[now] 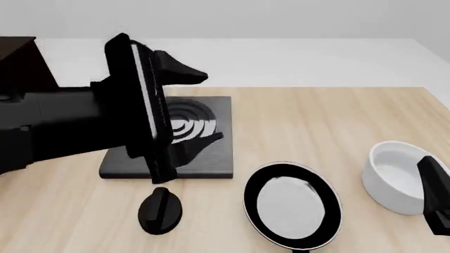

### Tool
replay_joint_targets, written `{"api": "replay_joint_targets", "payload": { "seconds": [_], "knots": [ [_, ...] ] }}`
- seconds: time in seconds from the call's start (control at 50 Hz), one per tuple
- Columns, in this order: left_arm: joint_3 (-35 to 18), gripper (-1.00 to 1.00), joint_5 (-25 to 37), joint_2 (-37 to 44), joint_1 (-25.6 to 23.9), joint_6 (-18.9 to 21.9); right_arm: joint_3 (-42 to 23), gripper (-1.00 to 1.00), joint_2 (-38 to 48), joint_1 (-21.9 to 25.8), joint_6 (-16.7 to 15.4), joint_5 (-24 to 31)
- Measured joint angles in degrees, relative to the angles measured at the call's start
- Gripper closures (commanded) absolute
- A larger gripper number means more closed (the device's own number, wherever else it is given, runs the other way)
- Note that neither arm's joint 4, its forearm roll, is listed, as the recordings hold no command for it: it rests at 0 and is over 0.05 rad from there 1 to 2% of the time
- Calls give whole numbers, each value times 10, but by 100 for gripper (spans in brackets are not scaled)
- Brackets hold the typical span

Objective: Put the frying pan under the cabinet shelf.

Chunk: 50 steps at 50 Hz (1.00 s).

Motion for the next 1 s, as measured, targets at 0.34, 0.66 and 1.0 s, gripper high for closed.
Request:
{"api": "replay_joint_targets", "payload": {
  "seconds": [0.34,0.66,1.0],
  "knots": [
    [75,-100,10,-11,-86,103,0,-100,0,0,0,0],
    [143,-100,-15,-14,-146,160,0,-100,0,0,0,0],
    [190,-100,-82,0,-181,190,0,-100,0,0,0,0]
  ]
}}
